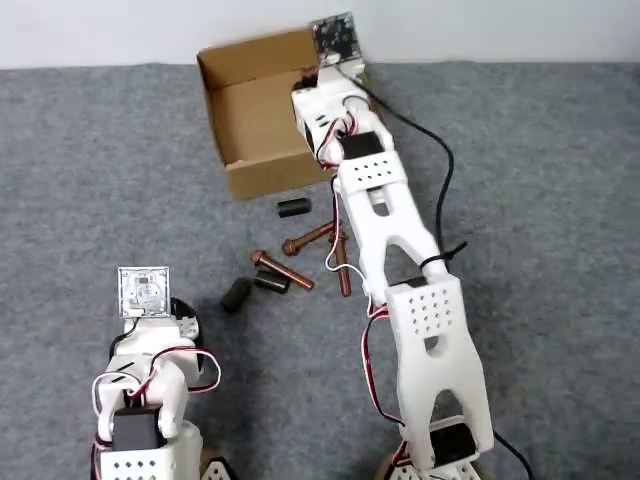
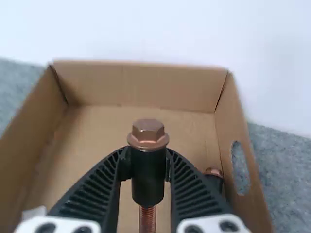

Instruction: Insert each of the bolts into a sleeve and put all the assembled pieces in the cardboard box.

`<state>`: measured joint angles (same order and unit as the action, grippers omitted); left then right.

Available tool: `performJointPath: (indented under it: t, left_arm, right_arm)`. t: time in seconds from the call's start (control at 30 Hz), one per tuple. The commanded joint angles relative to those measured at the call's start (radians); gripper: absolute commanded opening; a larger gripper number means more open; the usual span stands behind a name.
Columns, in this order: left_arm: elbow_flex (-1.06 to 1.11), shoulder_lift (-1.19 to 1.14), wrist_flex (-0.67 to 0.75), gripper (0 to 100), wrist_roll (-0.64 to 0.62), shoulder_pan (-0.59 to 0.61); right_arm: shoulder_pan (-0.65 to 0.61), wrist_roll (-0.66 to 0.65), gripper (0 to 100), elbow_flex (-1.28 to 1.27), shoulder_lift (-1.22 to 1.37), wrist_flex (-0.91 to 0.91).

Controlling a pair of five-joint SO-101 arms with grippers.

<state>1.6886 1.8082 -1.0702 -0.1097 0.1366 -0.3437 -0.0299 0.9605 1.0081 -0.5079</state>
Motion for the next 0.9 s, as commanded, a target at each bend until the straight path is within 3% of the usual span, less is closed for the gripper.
performJointPath:
  t: [0.0,0.23,0.47,0.73,0.87]
  left_arm:
    - [-0.004,0.006,0.005,0,0.003,0.005]
    - [-0.004,0.006,0.005,0,0.005,0.005]
    - [-0.004,0.006,0.005,0,0.005,0.003]
    - [-0.004,0.006,0.005,0,0.005,0.005]
    - [-0.004,0.006,0.005,0,0.006,0.006]
  right_arm:
    - [0.016,-0.049,0.8,0.118,0.031,-0.002]
    - [0.025,-0.068,1.4,0.121,0.068,-0.176]
    - [0.03,-0.069,17.7,0.123,0.058,-0.288]
    - [0.01,-0.069,5.1,0.238,0.058,-0.318]
    - [-0.018,-0.064,0.8,0.376,0.053,-0.496]
